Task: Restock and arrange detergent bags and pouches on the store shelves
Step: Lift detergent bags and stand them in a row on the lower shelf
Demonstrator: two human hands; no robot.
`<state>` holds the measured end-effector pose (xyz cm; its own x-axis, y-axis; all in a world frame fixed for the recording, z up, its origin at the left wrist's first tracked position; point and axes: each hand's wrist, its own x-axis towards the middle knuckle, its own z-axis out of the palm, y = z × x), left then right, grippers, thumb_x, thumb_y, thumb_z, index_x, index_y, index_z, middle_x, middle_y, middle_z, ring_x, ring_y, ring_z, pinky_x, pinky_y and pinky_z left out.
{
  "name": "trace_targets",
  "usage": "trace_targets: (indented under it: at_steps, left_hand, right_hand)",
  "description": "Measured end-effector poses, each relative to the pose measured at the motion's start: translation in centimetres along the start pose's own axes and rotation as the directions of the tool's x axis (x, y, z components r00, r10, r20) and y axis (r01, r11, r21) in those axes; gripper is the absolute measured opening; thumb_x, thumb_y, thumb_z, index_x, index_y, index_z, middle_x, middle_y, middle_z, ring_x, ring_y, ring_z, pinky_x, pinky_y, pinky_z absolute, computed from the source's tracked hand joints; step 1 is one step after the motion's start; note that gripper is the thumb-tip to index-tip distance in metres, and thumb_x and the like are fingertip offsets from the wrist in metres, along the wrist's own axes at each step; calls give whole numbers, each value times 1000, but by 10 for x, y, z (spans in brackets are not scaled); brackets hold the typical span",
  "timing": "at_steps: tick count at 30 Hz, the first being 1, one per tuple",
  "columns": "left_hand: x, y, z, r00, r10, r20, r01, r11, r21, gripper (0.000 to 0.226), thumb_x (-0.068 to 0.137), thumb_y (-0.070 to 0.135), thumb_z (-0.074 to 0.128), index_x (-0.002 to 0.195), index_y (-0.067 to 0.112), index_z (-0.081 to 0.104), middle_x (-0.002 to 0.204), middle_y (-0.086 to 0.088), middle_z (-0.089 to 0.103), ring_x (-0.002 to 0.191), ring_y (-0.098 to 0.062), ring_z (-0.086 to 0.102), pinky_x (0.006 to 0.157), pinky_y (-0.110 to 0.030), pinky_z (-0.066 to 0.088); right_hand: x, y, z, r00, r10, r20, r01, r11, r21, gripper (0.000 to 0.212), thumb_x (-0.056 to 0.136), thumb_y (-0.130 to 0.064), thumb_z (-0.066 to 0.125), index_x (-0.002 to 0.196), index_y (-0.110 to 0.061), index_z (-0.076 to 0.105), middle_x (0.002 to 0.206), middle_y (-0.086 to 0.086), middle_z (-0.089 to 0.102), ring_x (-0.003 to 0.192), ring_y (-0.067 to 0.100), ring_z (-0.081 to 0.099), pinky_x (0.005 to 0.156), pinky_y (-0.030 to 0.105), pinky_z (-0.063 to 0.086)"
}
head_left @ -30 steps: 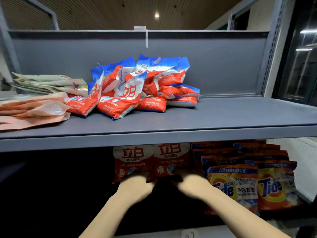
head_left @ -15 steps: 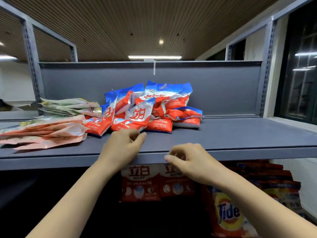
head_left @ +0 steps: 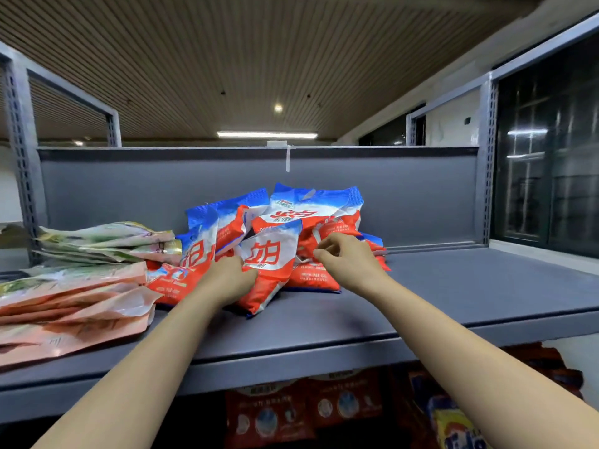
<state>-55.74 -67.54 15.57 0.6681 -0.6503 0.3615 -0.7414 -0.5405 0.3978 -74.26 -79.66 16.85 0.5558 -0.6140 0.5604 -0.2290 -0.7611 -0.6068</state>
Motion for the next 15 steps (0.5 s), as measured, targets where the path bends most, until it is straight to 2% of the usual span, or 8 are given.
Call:
trace_targets:
  at_steps: [2,5,8,10,13,15]
  left_hand:
    - [10,-5,3,1000,-17,15,17,1000,9,40,94,31,44,118,2,56,128,-19,56,113,-33,52,90,-33,41]
    - [18,-9,8,996,-70,49,67,996,56,49,95,38,37,128,5,51,137,-19,47,122,-34,46,99,-36,37]
    - [21,-9,13,995,-90,42,82,981,174,53,94,39,30,137,11,43,144,-18,39,131,-33,35,105,-41,28]
    - [22,-11,14,996,-87,26,82,984,160,54,93,38,28,140,14,37,142,-17,42,131,-34,34,105,-43,26]
    - [22,-13,12,998,-69,-12,70,984,162,52,93,37,26,138,15,39,138,-16,48,128,-36,37,103,-44,27]
    - [22,-14,12,998,-49,-44,55,987,153,50,93,39,27,132,14,45,136,-15,50,126,-35,40,103,-43,29]
  right_hand:
    - [20,3,10,998,48,-44,-49,999,-23,27,91,-31,55,111,-15,63,110,2,67,102,19,60,84,32,47]
    - [45,9,22,988,105,-112,-108,994,-24,35,95,-33,50,118,-9,59,119,8,63,109,25,57,85,31,42]
    - [63,11,38,980,173,-102,-163,981,103,34,97,-28,48,123,-7,52,126,10,58,112,25,53,82,27,36]
    - [72,8,49,969,239,-59,-222,951,217,36,97,-28,48,128,-8,47,131,8,55,112,23,52,82,26,34]
    - [85,2,59,945,326,-36,-295,892,344,49,98,-36,47,137,-8,41,138,9,50,123,28,49,96,32,38]
    - [92,-1,63,936,347,-54,-313,895,318,50,96,-40,47,134,-8,44,137,11,51,123,30,50,103,40,40]
